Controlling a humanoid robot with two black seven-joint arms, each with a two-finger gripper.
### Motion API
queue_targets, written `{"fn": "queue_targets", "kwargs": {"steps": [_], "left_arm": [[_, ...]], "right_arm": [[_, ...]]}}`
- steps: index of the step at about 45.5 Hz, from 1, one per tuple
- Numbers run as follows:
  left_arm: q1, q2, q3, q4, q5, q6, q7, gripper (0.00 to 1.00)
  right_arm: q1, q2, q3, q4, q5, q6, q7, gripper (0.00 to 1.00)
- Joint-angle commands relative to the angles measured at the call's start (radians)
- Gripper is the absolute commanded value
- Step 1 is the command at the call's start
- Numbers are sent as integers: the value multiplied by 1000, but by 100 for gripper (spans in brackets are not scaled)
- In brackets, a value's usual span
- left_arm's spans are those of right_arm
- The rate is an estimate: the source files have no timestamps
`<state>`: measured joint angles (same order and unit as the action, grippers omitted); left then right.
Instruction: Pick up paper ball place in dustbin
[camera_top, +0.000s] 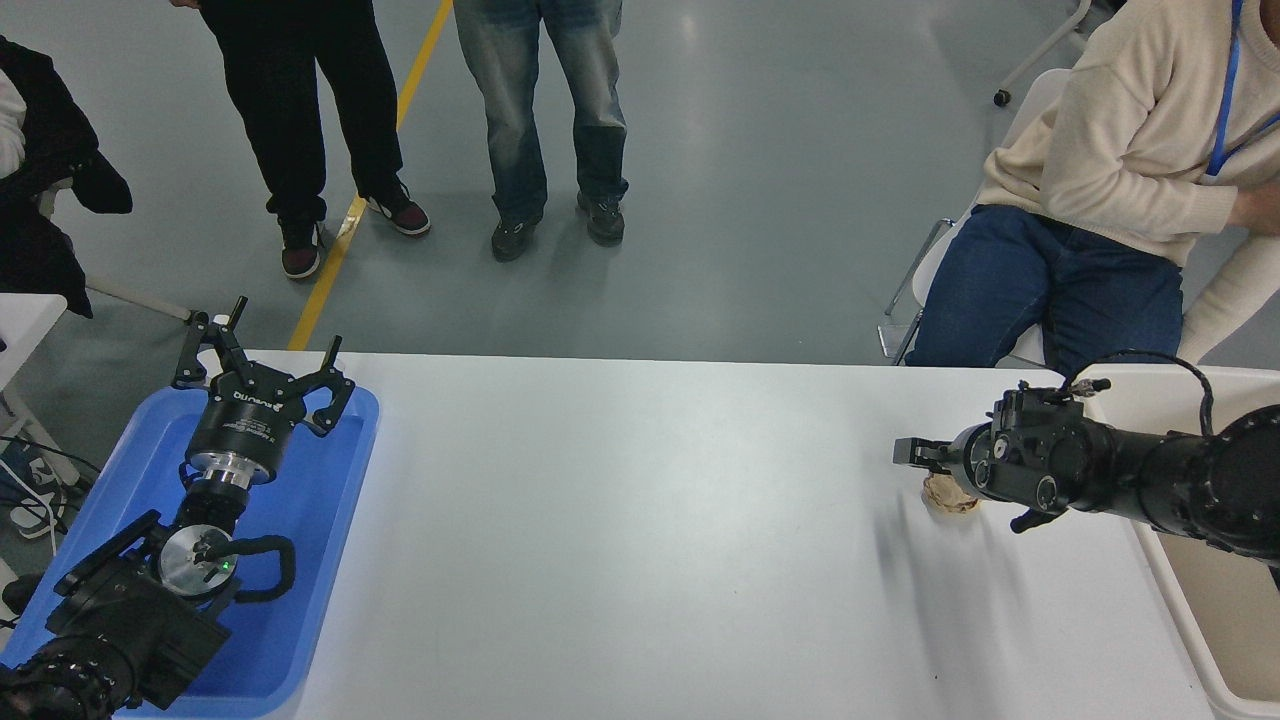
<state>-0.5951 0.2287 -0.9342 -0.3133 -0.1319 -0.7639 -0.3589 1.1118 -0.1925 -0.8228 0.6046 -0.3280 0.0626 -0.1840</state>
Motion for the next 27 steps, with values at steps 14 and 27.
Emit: {"fn": "queue_targets", "kwargs": {"steps": [14,27], "left_arm": [[0,1,0,0,0,0,0,100],[0,0,0,0,0,0,0,100]], "right_arm": [[-43,11,8,-26,7,-26,0,99],[-86,19,8,-65,4,-82,1,98]]}}
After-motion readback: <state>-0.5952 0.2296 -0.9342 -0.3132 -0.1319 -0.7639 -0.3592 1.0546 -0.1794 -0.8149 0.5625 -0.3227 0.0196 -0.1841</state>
